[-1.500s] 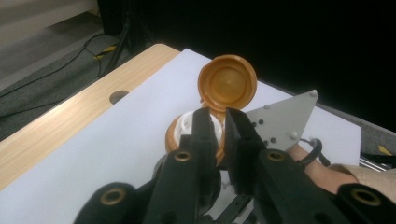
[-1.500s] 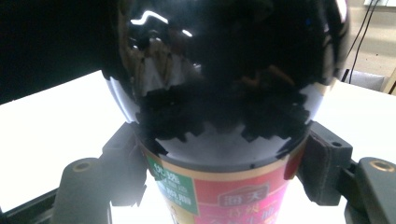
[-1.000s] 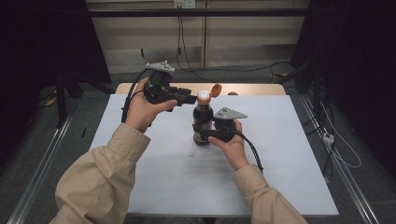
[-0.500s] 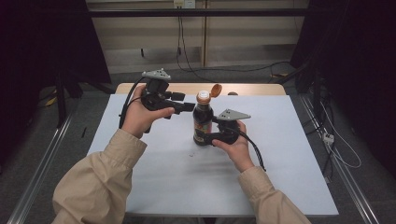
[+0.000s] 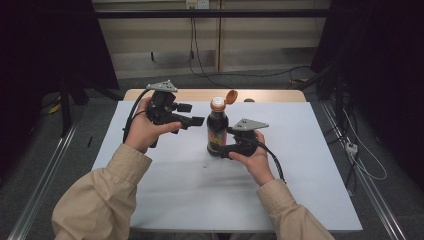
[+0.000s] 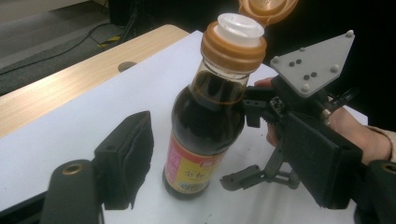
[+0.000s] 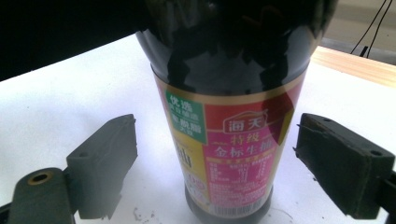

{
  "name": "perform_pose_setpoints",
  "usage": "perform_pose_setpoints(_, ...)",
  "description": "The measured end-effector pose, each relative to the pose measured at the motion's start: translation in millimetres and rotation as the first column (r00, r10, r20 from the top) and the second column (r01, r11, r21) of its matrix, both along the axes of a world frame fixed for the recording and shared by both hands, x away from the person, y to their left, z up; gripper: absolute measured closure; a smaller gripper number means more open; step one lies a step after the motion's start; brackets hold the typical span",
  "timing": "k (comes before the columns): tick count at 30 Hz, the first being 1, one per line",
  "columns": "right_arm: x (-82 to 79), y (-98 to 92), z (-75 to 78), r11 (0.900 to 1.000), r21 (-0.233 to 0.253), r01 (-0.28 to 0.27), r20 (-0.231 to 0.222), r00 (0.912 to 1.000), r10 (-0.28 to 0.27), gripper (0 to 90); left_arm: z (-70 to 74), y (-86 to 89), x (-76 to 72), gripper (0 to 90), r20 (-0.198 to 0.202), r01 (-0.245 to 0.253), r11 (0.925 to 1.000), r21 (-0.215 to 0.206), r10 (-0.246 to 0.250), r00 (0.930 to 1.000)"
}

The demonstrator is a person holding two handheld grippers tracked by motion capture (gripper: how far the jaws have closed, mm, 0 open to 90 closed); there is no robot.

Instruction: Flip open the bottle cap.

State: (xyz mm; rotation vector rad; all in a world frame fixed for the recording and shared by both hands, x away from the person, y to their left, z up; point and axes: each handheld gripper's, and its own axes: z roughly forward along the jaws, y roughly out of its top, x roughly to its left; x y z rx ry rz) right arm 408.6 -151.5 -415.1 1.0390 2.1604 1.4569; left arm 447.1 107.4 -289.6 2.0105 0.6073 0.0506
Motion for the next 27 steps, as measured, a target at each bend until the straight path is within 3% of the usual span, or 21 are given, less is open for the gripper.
perform_pose_setpoints(15,-12.8,-15.0,-4.9,1.000,-0.003,-0.023,-0.019,0.9995,0.023,12.7,-20.6,5.0,-6.7,19.2,0.008,0.018,0.9998,0.003,-0.018,0.9998)
perform_pose_setpoints(27,-21.9,-22.6,-11.0,0.998,-0.023,-0.057,-0.077,0.9955,0.055,12.2,-39.5,12.4,-12.8,17.9,-0.001,0.019,0.9998,-0.008,-0.019,0.9998)
